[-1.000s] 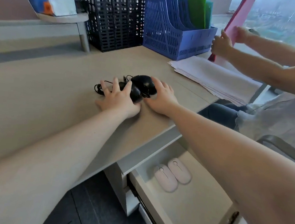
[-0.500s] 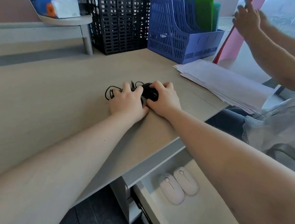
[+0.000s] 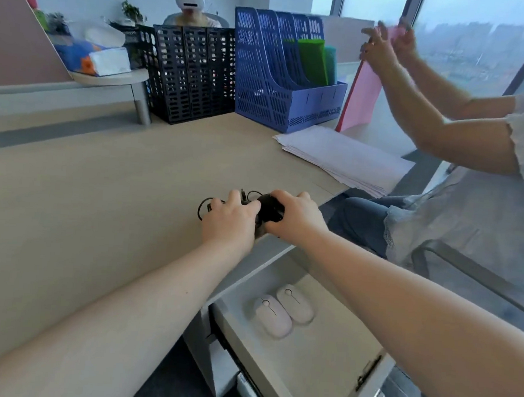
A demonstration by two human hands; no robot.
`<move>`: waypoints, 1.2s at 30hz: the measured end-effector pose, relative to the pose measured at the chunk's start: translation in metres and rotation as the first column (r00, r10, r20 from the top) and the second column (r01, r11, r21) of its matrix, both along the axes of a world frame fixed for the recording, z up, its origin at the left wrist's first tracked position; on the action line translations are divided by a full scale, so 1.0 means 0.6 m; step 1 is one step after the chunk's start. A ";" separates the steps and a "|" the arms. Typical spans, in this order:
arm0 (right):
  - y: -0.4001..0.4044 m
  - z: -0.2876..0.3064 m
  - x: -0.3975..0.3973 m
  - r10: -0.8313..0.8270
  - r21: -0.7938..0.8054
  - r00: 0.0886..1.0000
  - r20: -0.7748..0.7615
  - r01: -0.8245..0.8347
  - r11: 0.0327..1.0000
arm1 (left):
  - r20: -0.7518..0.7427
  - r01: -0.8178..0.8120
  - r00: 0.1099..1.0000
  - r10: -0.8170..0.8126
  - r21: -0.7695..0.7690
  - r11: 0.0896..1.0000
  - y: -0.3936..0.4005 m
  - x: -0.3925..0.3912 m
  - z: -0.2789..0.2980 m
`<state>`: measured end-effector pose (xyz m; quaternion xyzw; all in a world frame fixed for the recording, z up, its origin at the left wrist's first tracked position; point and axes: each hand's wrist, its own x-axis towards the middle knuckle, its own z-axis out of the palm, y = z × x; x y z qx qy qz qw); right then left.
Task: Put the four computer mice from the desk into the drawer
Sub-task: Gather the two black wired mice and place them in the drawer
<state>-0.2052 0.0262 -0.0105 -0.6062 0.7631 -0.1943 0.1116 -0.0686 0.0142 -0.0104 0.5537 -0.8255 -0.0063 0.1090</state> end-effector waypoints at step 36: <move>0.207 -0.216 -0.142 0.137 0.626 0.990 -0.027 -0.090 0.774 | 0.222 0.149 0.939 -0.263 0.428 0.891 0.247 -0.149 -0.267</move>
